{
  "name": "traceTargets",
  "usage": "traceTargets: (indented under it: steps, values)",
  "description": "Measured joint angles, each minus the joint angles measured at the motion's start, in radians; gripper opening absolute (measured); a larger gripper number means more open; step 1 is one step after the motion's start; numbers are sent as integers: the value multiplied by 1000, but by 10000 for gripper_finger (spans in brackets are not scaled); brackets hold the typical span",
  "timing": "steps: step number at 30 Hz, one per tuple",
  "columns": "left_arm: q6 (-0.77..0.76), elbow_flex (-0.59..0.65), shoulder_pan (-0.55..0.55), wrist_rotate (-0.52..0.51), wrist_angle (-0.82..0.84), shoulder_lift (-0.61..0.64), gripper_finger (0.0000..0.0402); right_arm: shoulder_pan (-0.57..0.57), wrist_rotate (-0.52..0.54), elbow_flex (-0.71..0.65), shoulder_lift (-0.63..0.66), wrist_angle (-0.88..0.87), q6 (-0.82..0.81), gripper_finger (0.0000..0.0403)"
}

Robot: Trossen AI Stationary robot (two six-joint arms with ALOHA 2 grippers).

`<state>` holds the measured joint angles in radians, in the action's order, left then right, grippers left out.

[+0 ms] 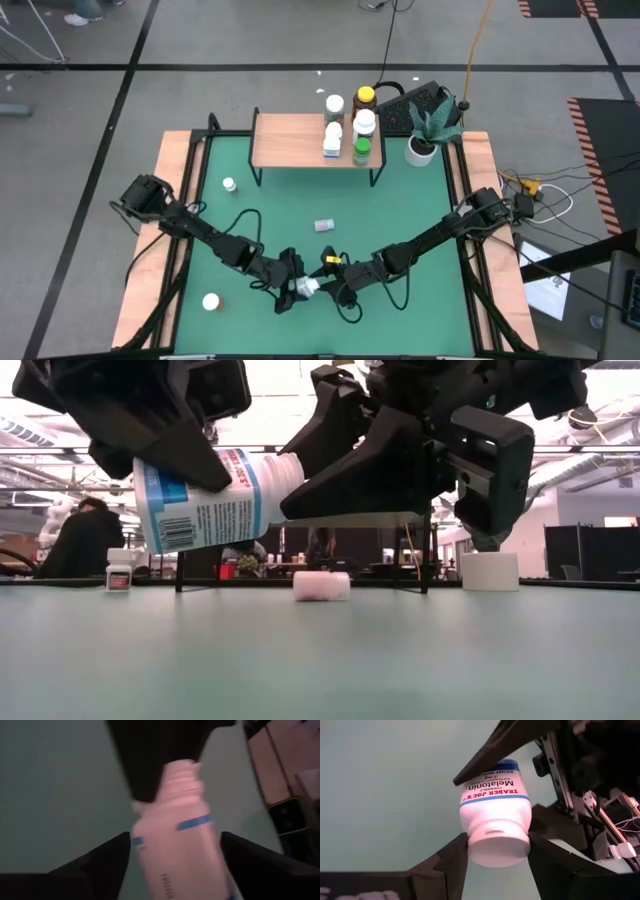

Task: Pick and place medicine bottles onto shelf by color
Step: Put the blue white medicine bottle on the shelf

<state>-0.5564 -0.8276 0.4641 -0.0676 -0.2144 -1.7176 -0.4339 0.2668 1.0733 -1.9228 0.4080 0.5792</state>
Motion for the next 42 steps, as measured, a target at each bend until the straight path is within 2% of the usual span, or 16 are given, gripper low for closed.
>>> traceTargets:
  steps: [6, 9, 14, 18, 23, 27, 32, 35, 38, 42]
  values:
    - [21, 0, 3, 26, -7, 0, 184, 0, 0, 0, 2, 0, 2, 178]
    - [20, 1, 3, 26, -4, 0, 146, -1, 7, 0, 2, 8, -18, 179]
    - [28, 1, 3, 10, -10, 0, 148, -3, 31, -1, 11, 21, -132, 199]
    - [39, 1, 4, -50, -25, 14, 174, 2, 61, -2, 55, 1, -249, 223]
    - [81, 1, 1, -158, -24, 73, 161, 10, 153, -28, 150, 19, -430, 236]
    - [121, -1, 3, -266, -18, 133, 145, 28, 206, -143, 270, 216, -529, 231]
    - [216, 0, 1, -402, -63, 172, 152, 37, 183, -430, 358, 687, -599, 227]
    - [306, 0, -7, -459, -148, 173, 161, 61, 165, -560, 358, 924, -670, 228]
    - [391, 0, -25, -470, -211, 172, 162, 75, 80, -599, 346, 964, -702, 229]
    - [420, 0, -48, -475, -252, 172, 160, 78, 58, -566, 336, 893, -668, 229]
